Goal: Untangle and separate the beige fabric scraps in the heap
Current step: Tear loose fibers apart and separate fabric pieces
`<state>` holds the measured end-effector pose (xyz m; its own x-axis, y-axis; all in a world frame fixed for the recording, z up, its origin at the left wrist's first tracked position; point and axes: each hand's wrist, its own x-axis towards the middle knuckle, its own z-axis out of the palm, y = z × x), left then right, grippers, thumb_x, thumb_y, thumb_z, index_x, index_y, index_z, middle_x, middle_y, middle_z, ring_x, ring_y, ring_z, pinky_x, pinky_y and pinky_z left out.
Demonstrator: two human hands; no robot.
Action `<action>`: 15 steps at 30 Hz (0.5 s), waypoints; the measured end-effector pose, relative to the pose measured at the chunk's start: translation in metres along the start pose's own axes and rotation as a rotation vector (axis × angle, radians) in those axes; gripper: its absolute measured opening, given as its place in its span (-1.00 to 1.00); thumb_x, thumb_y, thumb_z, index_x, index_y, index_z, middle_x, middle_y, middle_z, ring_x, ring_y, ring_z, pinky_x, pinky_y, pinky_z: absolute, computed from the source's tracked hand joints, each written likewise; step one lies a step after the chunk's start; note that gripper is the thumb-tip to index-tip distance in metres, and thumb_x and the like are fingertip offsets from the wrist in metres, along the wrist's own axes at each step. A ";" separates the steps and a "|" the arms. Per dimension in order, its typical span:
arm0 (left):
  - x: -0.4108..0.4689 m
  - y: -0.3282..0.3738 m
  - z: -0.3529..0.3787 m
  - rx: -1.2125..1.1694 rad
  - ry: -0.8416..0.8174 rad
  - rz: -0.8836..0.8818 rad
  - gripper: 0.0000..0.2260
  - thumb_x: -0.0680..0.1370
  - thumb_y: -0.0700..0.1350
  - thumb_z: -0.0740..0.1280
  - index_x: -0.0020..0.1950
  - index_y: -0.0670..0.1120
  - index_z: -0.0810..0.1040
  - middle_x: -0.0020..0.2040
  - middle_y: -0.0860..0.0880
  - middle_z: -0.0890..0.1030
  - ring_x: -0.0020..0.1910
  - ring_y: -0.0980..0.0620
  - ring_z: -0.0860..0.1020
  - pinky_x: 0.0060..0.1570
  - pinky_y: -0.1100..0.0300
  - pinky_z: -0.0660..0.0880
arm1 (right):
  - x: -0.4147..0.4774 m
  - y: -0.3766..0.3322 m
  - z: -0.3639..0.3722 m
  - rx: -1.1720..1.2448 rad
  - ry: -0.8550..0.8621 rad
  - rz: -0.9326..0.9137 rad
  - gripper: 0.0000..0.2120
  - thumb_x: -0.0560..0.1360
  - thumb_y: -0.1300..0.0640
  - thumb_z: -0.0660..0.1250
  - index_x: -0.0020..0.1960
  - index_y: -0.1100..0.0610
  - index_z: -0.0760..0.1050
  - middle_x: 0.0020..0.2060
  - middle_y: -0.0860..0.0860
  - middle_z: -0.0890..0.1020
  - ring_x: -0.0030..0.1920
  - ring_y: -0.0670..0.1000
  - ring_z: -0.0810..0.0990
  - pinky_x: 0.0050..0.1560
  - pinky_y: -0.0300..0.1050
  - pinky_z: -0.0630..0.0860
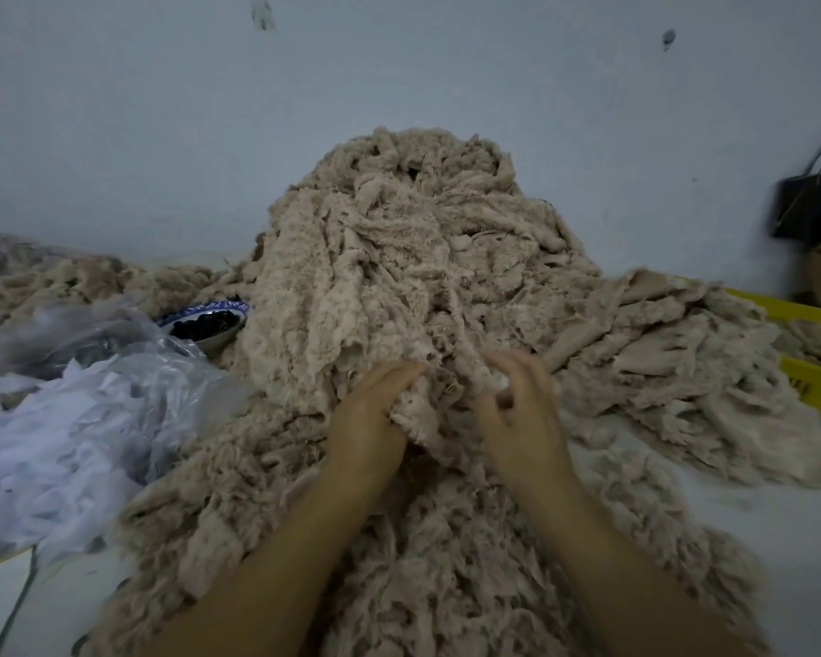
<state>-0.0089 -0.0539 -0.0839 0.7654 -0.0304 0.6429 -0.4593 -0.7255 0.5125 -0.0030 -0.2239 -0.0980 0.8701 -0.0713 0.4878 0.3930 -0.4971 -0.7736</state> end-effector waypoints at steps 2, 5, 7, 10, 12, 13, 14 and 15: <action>-0.004 0.006 0.003 -0.007 -0.034 0.117 -0.48 0.35 -0.59 0.30 0.23 -0.23 0.64 0.22 -0.16 0.63 0.22 -0.01 0.53 0.25 0.37 0.37 | -0.002 -0.002 0.010 0.156 -0.268 0.135 -0.72 0.65 -0.08 0.16 0.34 -0.17 0.42 0.18 -0.29 0.46 0.18 -0.21 0.52 0.07 -0.34 0.44; -0.006 0.011 0.009 -0.067 -0.093 0.190 -0.68 0.45 -0.46 0.37 0.17 -0.29 0.65 0.16 -0.22 0.65 0.19 -0.09 0.58 0.25 0.26 0.44 | -0.007 -0.002 0.018 0.301 -0.505 0.404 -0.72 0.66 -0.16 0.10 0.07 -0.13 0.57 -0.11 -0.14 0.65 -0.04 -0.11 0.62 -0.11 -0.28 0.50; -0.005 0.008 0.011 -0.069 -0.093 0.195 -0.68 0.45 -0.40 0.31 0.18 -0.31 0.64 0.17 -0.24 0.64 0.20 -0.06 0.54 0.26 0.36 0.37 | -0.006 -0.001 0.016 0.333 -0.417 0.407 -0.62 0.64 -0.18 0.13 -0.07 -0.02 0.63 -0.30 -0.03 0.66 -0.23 -0.07 0.63 -0.18 -0.19 0.52; -0.001 -0.005 0.015 0.024 -0.205 0.177 -0.60 0.47 -0.38 0.26 0.29 -0.25 0.59 0.27 -0.20 0.60 0.26 -0.08 0.53 0.29 0.11 0.44 | -0.004 0.000 0.006 0.404 -0.225 0.274 -0.66 0.63 -0.13 0.18 -0.22 -0.18 0.62 -0.31 -0.21 0.66 -0.28 -0.23 0.61 -0.26 -0.38 0.49; 0.002 -0.016 0.019 0.090 -0.277 0.070 -0.62 0.54 -0.37 0.27 0.33 -0.17 0.58 0.29 -0.15 0.59 0.25 -0.12 0.56 0.22 0.04 0.50 | -0.004 -0.004 0.004 0.370 -0.177 0.201 -0.61 0.64 -0.10 0.19 -0.32 -0.01 0.50 -0.44 -0.16 0.54 -0.40 -0.21 0.51 -0.38 -0.38 0.40; 0.005 -0.022 0.021 0.116 -0.299 -0.005 -0.64 0.56 -0.34 0.28 0.34 -0.15 0.58 0.29 -0.14 0.59 0.24 -0.13 0.56 0.19 0.03 0.50 | -0.005 -0.006 0.004 0.359 -0.167 0.180 -0.59 0.64 -0.07 0.19 -0.36 0.00 0.42 -0.50 -0.16 0.45 -0.46 -0.19 0.43 -0.43 -0.38 0.34; 0.009 -0.030 0.022 0.137 -0.326 -0.102 -0.68 0.59 -0.29 0.28 0.32 -0.15 0.58 0.27 -0.15 0.60 0.23 -0.15 0.56 0.18 0.04 0.49 | -0.005 -0.008 0.002 0.376 -0.150 0.190 -0.58 0.64 -0.05 0.20 -0.38 -0.01 0.38 -0.53 -0.16 0.40 -0.50 -0.20 0.37 -0.46 -0.38 0.31; 0.012 -0.038 0.020 0.156 -0.339 -0.219 -0.72 0.62 -0.24 0.26 0.30 -0.17 0.58 0.25 -0.17 0.60 0.22 -0.17 0.56 0.17 0.08 0.47 | -0.003 -0.009 -0.003 0.431 -0.113 0.222 -0.58 0.64 -0.05 0.20 -0.38 -0.01 0.39 -0.54 -0.15 0.39 -0.52 -0.18 0.37 -0.48 -0.35 0.31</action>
<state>0.0266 -0.0406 -0.1073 0.9540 -0.0689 0.2919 -0.2155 -0.8343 0.5075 -0.0101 -0.2214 -0.0915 0.9642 -0.0285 0.2635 0.2607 -0.0757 -0.9624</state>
